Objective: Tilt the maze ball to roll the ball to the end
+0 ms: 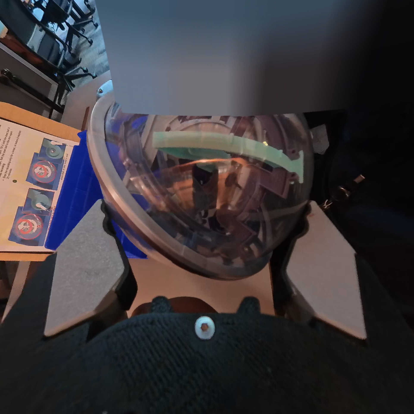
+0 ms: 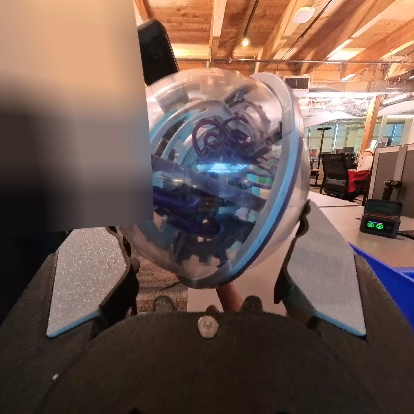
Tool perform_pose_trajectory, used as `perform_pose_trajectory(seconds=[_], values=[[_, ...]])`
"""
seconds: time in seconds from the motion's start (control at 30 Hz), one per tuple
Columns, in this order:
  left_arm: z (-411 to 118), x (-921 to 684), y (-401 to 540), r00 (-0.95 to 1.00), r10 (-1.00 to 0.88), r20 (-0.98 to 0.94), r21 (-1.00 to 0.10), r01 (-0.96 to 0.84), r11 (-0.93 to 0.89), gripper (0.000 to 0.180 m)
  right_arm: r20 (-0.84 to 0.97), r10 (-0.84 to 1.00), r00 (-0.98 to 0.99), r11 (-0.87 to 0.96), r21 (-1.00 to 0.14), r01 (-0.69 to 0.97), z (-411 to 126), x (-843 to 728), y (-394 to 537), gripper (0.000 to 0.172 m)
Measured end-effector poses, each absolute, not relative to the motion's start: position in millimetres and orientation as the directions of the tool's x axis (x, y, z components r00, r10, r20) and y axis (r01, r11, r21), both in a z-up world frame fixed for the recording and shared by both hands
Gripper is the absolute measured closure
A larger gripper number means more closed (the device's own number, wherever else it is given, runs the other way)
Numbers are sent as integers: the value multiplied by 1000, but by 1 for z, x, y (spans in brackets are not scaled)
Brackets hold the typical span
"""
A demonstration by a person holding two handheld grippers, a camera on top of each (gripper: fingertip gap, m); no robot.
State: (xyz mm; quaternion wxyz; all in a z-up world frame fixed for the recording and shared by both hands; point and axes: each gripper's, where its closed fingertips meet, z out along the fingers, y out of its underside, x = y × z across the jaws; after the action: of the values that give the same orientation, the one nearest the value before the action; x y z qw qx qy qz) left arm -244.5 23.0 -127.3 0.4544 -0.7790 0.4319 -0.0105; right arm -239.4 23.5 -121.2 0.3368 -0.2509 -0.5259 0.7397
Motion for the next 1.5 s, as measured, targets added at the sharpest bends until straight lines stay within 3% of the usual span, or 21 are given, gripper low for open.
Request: perform_pose_trajectory(seconds=[0.2,0.6,0.87,1.07,1.23,1.5], values=[[-133,-246,22,637,-671,-378,-760,-628,-167,20,-10,771,-637,-171,-966,-192,-127,-241,22,15],[-139,-253,31,634,-646,-425,-739,-655,-156,21,43,763,-644,-123,-970,-210,-132,-248,31,15],[-118,-261,47,639,-581,-503,-750,-657,-74,22,132,743,-656,-10,-978,-208,-112,-256,47,15],[-167,-273,70,693,-528,-490,-804,-594,-33,21,145,732,-666,142,-988,-60,-158,-267,69,14],[-183,-260,72,659,-489,-571,-796,-590,133,21,242,721,-649,192,-970,-148,-179,-257,71,14],[-184,-270,89,564,-545,-621,-752,-626,209,21,299,783,-546,249,-954,-166,-181,-265,87,14]])
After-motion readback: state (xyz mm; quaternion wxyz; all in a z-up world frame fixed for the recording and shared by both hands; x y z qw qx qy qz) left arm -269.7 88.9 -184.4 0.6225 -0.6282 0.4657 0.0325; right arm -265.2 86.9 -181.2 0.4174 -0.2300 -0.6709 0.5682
